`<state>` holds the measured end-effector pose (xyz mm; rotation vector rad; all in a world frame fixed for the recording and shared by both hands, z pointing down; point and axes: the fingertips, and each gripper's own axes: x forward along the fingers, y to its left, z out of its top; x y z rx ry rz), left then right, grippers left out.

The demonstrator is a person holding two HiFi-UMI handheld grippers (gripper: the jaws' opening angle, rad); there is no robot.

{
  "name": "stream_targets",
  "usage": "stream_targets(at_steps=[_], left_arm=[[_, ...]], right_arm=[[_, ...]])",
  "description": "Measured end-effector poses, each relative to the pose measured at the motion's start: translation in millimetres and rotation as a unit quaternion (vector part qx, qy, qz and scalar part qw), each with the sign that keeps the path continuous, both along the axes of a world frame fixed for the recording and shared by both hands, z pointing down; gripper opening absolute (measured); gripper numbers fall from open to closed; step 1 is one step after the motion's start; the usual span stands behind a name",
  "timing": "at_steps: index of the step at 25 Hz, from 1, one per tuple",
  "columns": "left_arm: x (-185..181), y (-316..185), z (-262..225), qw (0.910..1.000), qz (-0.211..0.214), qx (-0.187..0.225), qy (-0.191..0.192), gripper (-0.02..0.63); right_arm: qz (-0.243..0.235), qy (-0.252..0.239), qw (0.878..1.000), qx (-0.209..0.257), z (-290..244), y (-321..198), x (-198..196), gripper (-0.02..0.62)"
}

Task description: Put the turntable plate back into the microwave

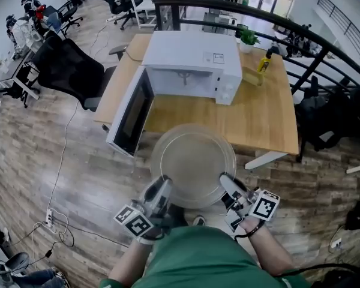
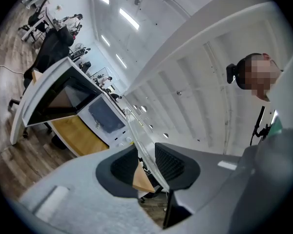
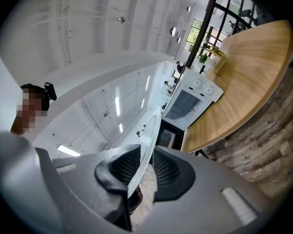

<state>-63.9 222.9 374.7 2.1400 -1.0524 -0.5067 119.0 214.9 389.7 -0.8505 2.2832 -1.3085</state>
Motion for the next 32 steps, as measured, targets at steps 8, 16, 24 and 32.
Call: stream_targets(at_steps=[8, 16, 24, 32], left_arm=[[-15, -103, 8, 0.9991, 0.038, -0.015, 0.014, 0.118], [-40, -175, 24, 0.9902, 0.054, -0.075, 0.105, 0.097], [-45, -213, 38, 0.948, 0.035, -0.147, 0.28, 0.057], [-37, -245, 60, 0.9335, -0.01, -0.171, 0.315, 0.052]], right_arm=[[0.04, -0.011, 0.999, -0.025, 7, -89, -16, 0.081], [0.082, -0.051, 0.994, -0.057, 17, -152, -37, 0.075], [0.114, -0.172, 0.973, -0.105, 30, -192, -43, 0.049], [0.083, -0.187, 0.97, -0.133, 57, -238, -35, 0.049]])
